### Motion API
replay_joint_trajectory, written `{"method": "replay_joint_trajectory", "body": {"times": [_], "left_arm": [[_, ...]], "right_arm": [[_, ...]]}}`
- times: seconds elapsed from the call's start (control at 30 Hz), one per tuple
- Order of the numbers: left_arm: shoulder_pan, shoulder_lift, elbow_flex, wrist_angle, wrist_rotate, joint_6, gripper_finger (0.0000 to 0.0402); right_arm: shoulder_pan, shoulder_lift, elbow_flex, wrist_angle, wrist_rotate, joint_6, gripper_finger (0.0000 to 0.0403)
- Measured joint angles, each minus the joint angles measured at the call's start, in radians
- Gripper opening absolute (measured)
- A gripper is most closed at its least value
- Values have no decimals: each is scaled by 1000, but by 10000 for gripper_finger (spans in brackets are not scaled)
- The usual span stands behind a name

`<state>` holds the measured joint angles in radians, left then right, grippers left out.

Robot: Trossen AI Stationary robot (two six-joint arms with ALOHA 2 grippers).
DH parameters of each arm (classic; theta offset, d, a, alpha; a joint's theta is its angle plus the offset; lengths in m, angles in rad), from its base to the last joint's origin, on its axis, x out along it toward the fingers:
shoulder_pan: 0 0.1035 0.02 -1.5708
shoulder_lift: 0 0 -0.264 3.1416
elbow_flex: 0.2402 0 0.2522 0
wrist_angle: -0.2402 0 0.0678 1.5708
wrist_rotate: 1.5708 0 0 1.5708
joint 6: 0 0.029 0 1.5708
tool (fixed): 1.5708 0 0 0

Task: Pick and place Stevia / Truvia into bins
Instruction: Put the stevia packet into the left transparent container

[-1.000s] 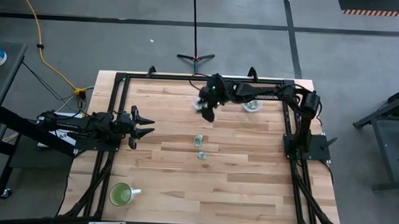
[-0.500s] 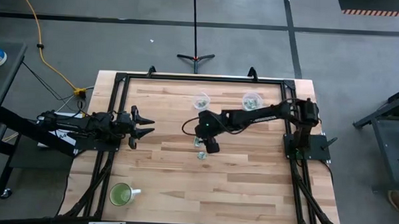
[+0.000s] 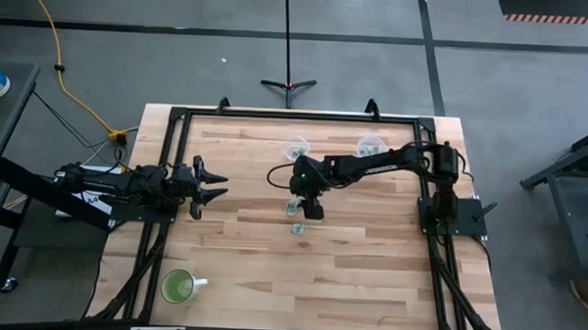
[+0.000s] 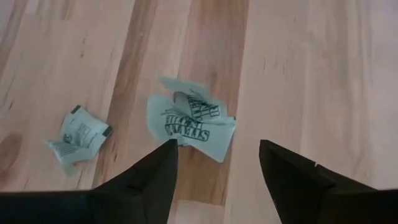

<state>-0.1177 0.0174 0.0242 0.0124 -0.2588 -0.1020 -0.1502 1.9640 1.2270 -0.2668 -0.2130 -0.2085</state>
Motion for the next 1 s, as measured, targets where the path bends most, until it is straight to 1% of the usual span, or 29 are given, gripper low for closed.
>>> {"method": "replay_joint_trajectory", "body": {"times": [0.57,0.67,1.0], "left_arm": [[0,0,0,0,5,0,186],[0,0,0,0,6,0,186],[0,0,0,0,5,0,186]], "right_arm": [[-3,39,0,16,-3,-1,169],[-3,39,0,21,-6,-1,146],[-3,39,0,21,-7,-1,51]]}}
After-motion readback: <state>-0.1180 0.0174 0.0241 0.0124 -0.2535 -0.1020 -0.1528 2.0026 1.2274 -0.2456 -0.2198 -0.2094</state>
